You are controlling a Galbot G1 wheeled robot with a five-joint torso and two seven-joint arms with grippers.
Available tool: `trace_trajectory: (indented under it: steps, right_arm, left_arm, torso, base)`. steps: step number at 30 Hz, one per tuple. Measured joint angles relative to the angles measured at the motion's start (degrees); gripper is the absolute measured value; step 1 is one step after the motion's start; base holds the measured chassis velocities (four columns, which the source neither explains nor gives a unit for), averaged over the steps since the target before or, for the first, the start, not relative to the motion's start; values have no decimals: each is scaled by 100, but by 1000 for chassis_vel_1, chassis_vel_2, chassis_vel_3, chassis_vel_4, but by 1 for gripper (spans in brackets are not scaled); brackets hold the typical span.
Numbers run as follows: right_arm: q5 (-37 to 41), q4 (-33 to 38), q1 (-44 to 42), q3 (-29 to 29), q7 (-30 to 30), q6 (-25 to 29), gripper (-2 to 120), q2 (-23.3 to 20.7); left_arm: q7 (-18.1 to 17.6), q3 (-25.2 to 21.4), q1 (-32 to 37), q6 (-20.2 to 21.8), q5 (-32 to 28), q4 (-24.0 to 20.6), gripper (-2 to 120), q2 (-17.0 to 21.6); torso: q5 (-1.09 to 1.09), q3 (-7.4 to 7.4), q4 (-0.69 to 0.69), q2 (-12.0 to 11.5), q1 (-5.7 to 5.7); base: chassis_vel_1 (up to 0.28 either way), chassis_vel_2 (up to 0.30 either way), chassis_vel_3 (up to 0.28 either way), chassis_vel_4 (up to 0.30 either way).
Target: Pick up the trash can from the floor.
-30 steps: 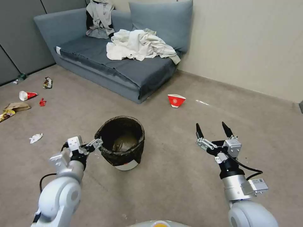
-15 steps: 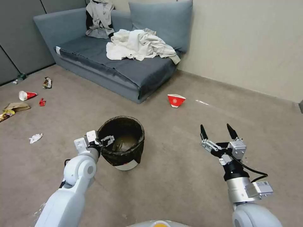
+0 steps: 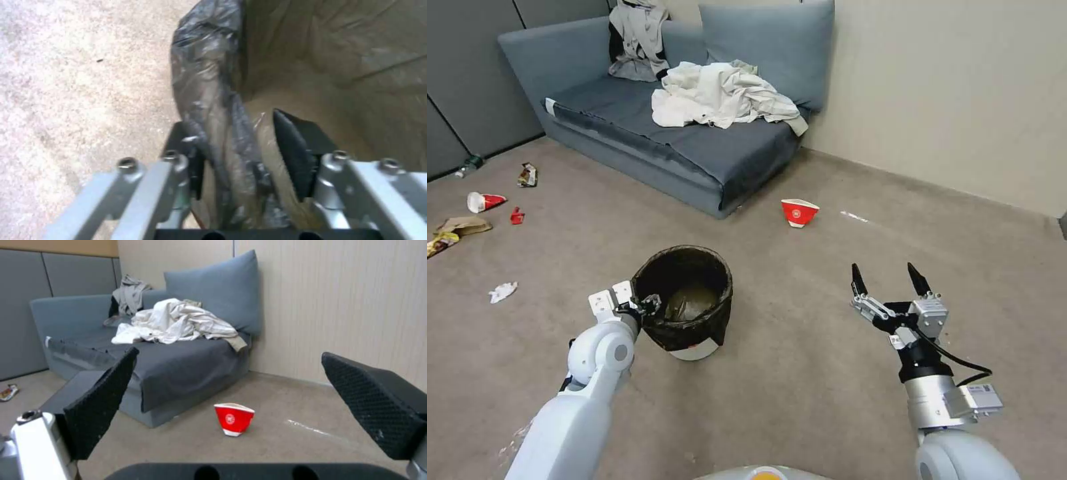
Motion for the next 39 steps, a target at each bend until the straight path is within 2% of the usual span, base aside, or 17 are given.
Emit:
trace_trajectory:
  steps: [6,12,17,20,21,25,26,29,30,33,39]
  right_arm:
    - [-43,-26,-4,0,2,42,100,-30]
    - [-47,-31,-5,3,9,63,100,-59]
    - [-51,-46,-1,2,16,68,100,-75]
    - [-53,-51,0,-11,18,72,100,-84]
    - [-53,-51,0,-11,18,72,100,-84]
    - [-56,-35,-5,-14,18,79,100,-94]
    - [-56,-35,-5,-14,18,79,100,-94]
    - [-56,1,-28,11,20,110,100,-117]
    - [-56,1,-28,11,20,110,100,-117]
    - [-55,43,-32,34,30,116,100,-155]
    - [-11,80,-31,83,41,116,100,-239]
  left_arm:
    - [-33,-40,-5,-3,-32,7,9,-42]
    - [-43,-133,37,-19,-80,-81,6,-52]
    - [-79,-296,130,-24,-281,-327,6,-54]
    - [-130,-478,316,-22,-484,-729,6,-7]
    - [-130,-478,316,-22,-484,-729,6,-7]
    - [-180,-733,701,-22,-694,-1440,6,34]
    - [-180,-733,701,-22,-694,-1440,6,34]
    - [-311,-883,942,5,-958,-2032,6,-48]
    - [-311,-883,942,5,-958,-2032,6,-48]
    - [-430,-976,1097,45,-1129,-2425,6,-145]
    - [-480,-1058,1236,72,-1227,-2658,6,-222]
  torso:
    - [-1,0,-1,0,0]
    - [1,0,-1,1,0]
    - [0,0,-1,0,0]
    - [0,0,0,0,0]
    - [0,0,0,0,0]
    - [-1,0,1,1,-1]
    - [-1,0,1,1,-1]
    - [-1,0,0,1,-1]
    - [-1,0,0,1,-1]
    - [0,0,-1,1,-1]
    - [1,0,-1,1,-1]
  base:
    - [0,0,0,0]
    - [0,0,0,0]
    - [0,0,0,0]
    - [0,0,0,0]
    - [0,0,0,0]
    - [0,0,0,0]
    - [0,0,0,0]
    - [0,0,0,0]
    - [0,0,0,0]
    - [0,0,0,0]
    - [0,0,0,0]
